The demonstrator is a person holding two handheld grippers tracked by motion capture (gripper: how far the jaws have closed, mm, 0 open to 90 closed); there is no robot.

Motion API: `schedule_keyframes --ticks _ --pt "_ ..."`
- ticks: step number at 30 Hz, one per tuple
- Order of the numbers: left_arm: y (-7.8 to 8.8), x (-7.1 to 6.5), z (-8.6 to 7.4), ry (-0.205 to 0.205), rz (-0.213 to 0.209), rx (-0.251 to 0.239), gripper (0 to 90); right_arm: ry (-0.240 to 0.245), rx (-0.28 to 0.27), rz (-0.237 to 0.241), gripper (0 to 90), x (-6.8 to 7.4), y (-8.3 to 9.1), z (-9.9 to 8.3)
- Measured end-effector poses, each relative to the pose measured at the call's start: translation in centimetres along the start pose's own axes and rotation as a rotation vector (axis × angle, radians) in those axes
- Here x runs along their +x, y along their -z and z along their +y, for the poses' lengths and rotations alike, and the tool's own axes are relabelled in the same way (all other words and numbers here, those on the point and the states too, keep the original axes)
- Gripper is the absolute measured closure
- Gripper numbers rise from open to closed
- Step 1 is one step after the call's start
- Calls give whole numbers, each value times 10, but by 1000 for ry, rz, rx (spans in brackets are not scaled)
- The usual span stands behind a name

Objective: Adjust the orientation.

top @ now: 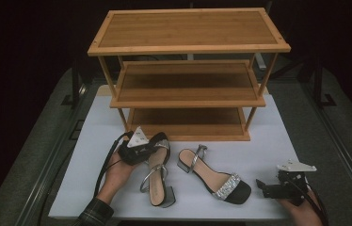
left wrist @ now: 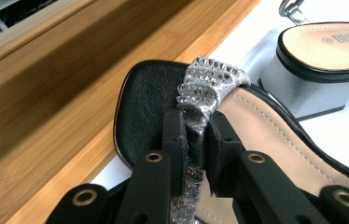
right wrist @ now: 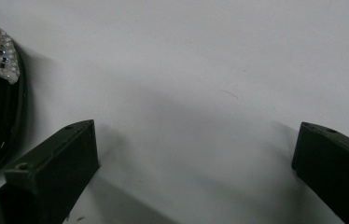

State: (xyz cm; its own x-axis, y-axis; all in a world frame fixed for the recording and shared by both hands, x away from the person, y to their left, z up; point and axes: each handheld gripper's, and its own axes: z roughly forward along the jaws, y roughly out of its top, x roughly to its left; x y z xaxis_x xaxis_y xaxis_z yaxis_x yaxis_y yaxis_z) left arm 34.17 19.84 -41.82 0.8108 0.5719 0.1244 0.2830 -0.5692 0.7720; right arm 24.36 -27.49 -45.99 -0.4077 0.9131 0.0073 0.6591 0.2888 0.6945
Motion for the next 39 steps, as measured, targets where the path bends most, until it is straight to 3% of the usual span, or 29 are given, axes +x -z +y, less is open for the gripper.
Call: schedule_keyframes --ticks 8,12,14,16,17,19,24,29,30,39 --pt "-22 -7 1 -17 -19 27 704 2 -1 0 0 0 0 0" --pt "-18 -5 2 8 -27 8 632 2 -2 0 0 0 0 0" --pt "-12 -2 2 52 -48 -25 616 1 -1 0 0 0 0 0" --pt "-1 0 4 69 -61 -39 602 3 -2 -1 0 0 0 0" --pt "-1 0 4 69 -61 -39 602 3 -2 -1 0 0 0 0" --pt "9 0 3 81 -106 -44 601 3 -2 0 0 0 0 0" --pt "23 -3 2 85 -145 -49 601 4 -3 -1 0 0 0 0" --pt "42 -10 -10 95 -197 -65 601 4 -4 -1 0 0 0 0" --pt "51 -15 -18 95 -207 -68 601 4 -4 -1 0 0 0 0" --pt "77 -36 -45 118 -248 -92 594 3 -2 -1 0 0 0 0"
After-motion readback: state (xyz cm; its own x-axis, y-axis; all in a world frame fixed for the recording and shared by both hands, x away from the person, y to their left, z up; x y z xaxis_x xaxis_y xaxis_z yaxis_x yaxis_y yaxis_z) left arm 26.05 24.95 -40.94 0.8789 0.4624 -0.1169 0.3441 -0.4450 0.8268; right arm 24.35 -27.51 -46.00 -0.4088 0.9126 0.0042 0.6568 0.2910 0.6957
